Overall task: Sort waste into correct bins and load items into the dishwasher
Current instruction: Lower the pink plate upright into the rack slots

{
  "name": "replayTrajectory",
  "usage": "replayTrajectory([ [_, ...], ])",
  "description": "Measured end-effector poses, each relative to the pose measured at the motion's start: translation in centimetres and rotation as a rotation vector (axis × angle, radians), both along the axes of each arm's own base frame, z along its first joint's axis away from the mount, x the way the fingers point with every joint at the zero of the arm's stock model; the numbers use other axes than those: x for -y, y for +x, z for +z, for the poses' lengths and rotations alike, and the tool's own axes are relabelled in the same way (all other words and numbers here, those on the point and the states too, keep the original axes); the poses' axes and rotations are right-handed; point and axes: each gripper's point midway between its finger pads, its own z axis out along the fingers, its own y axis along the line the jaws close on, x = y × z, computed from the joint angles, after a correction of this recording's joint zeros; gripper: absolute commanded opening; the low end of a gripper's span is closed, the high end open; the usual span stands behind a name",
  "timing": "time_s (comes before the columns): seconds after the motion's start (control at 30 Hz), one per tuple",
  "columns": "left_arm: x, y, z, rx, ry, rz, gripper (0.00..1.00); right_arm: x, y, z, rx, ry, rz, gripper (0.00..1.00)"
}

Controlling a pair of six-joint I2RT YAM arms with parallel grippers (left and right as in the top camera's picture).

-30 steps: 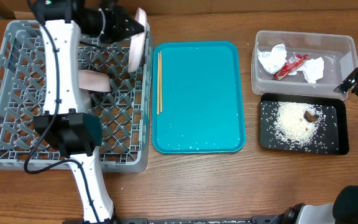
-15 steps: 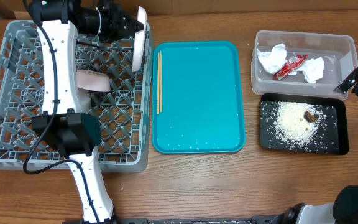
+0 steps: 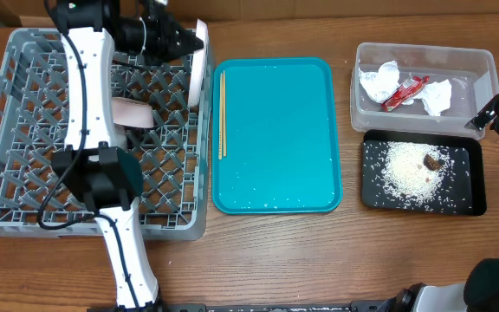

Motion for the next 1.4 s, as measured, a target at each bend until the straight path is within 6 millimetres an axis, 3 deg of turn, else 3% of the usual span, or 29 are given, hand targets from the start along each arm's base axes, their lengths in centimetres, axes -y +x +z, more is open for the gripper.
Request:
replayTrajectory([
  [0.13,-0.6,0.2,-2.7,-0.064,0.057,0.018,0.04,0.0,0.0,0.0,0.0,0.0,0.0,1.0],
  [0.2,-1.1,0.2,-3.5,-0.082,0.095,0.029,0.1,0.0,0.0,0.0,-0.001,0.0,0.0,1.0],
  [0.27,-1.5,0.2,-3.8,-0.086,0.133,0.042,0.19,0.0,0.0,0.0,0.0,0.0,0.0,1.0],
  [0.47,-2.6,0.0,-5.0,-0.11,0.238,0.069,0.64,0.0,0.0,0.0,0.001,0.0,0.0,1.0],
  [0.5,-2.8,0.0,-5.2,-0.115,0.254,0.074,0.68,0.0,0.0,0.0,0.0,0.0,0.0,1.0],
  [0.8,-5.2,-0.8,-7.2,-0.212,0.416,0.15,0.75,0.0,0.0,0.0,0.001,0.0,0.0,1.0],
  [1.07,-8.0,-2.6,-8.5,-0.326,0.591,0.226,0.76,0.0,0.0,0.0,0.001,0.0,0.0,1.0],
  [1.23,-9.5,-3.8,-7.1,-0.334,0.689,0.279,0.76,0.0,0.0,0.0,0.0,0.0,0.0,1.0],
  [1.4,-9.5,-4.5,-3.2,-0.244,0.76,0.325,0.77,0.0,0.0,0.0,0.0,0.0,0.0,1.0],
])
